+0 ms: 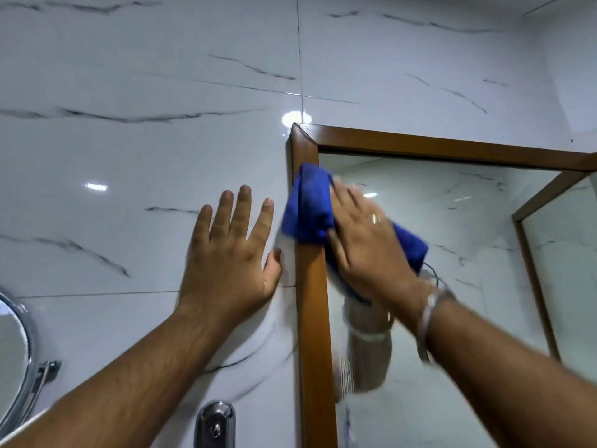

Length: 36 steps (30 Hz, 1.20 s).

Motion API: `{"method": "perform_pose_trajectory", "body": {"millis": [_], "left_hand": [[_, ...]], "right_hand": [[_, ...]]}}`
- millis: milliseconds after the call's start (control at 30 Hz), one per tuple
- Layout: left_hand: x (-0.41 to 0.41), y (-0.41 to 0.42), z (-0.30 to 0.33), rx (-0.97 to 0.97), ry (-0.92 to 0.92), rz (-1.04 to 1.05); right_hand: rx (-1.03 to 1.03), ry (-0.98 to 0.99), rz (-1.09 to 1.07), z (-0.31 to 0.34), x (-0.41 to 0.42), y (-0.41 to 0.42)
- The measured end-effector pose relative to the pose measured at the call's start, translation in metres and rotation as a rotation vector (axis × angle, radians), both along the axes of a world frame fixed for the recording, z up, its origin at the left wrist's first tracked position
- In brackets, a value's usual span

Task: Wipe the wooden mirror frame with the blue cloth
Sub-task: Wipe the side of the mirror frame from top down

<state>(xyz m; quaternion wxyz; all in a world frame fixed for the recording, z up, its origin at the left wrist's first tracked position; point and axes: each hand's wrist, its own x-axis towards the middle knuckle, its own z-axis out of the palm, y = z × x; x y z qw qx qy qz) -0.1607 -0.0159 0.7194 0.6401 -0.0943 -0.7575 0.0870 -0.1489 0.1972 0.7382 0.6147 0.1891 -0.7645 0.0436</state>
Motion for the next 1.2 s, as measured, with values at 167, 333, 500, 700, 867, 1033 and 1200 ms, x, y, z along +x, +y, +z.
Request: {"method": "perform_pose_trajectory", "body": {"millis": [167, 333, 500, 700, 867, 1033, 1200], "left_hand": [[-0.004, -0.002, -0.002, 0.025, 0.024, -0.02], [-0.002, -0.001, -0.019, 0.033, 0.005, -0.008], [-0.004, 0.001, -0.032, 0.029, 0.006, -0.003], [-0.003, 0.001, -0.031, 0.012, 0.019, 0.007], [-0.005, 0.001, -0.042, 0.026, 0.048, -0.014], [-0.005, 0.0, -0.066, 0.012, 0.013, 0.009], [-0.003, 0.003, -0.071, 0.014, 0.007, 0.005]], "right_hand": [[0.026, 0.068, -0.022, 0.061, -0.006, 0.003], [-0.047, -0.096, 0.108, -0.092, 0.003, -0.01], [0.101, -0.126, -0.051, -0.159, 0.004, 0.002], [0.112, 0.002, -0.072, 0.021, 0.003, 0.011], [0.002, 0.053, -0.012, 0.007, -0.007, 0.003], [-0.008, -0.118, -0.046, -0.203, 0.002, -0.004], [0.075, -0.172, -0.058, -0.212, 0.008, -0.001]]}}
